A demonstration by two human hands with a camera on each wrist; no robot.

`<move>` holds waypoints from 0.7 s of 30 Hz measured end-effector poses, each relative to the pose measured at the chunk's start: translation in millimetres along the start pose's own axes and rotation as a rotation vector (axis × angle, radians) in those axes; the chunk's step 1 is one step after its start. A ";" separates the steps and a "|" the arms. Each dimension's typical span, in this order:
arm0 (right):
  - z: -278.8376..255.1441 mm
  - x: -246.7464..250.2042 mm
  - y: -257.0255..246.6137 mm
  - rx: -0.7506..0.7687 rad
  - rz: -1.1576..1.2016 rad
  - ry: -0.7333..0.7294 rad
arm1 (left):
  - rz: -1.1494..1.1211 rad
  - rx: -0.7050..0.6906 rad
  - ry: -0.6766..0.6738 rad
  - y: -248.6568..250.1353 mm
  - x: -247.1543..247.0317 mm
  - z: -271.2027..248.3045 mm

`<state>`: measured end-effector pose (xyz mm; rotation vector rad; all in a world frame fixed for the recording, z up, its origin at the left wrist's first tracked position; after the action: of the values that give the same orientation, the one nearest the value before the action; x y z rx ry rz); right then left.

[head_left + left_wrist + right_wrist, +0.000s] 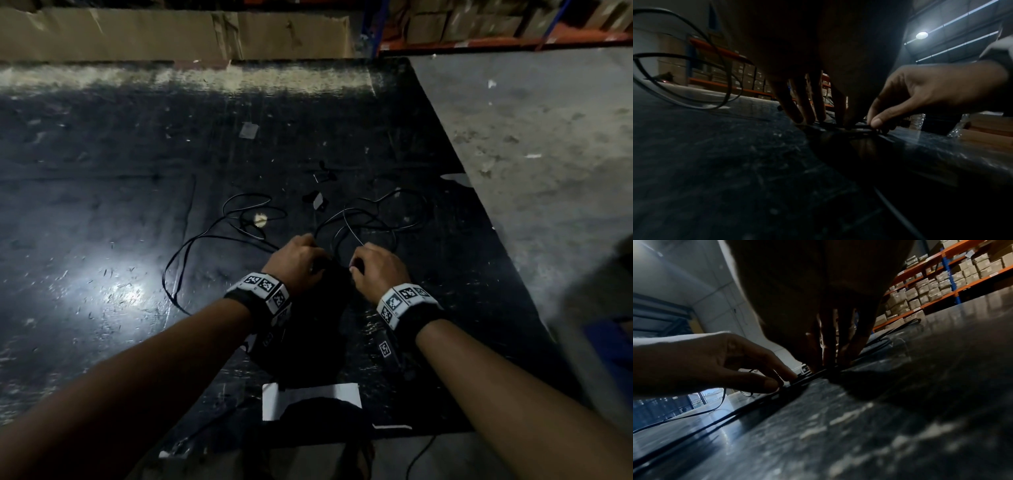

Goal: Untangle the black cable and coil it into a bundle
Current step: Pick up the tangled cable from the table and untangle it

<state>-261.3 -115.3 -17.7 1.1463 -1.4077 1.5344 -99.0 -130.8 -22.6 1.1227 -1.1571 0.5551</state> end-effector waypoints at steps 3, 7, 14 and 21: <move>-1.6 3.3 0.6 0.047 0.039 0.002 | 0.062 -0.028 0.030 1.9 1.2 6.5; -6.0 18.7 1.6 0.055 0.242 0.096 | -0.023 -0.063 0.068 7.2 11.0 4.3; -14.5 58.4 -22.0 0.049 0.749 0.108 | -0.685 0.001 0.366 23.8 70.7 -24.4; -13.4 58.6 -67.7 0.103 0.711 0.039 | -1.097 -0.065 0.513 48.5 120.0 -50.9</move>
<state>-218.3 -96.6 59.8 0.6831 -1.8404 2.1122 -74.4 -88.0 107.5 1.2663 -0.0284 -0.0722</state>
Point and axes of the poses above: each hand's wrist, its own z-axis towards the middle knuckle, its own x-axis out of the back of the hand, y = z × x, the point moved 6 cm from there along z, towards the middle knuckle, and after that the axes turned 2 degrees about -z, right-handed, at the moved point
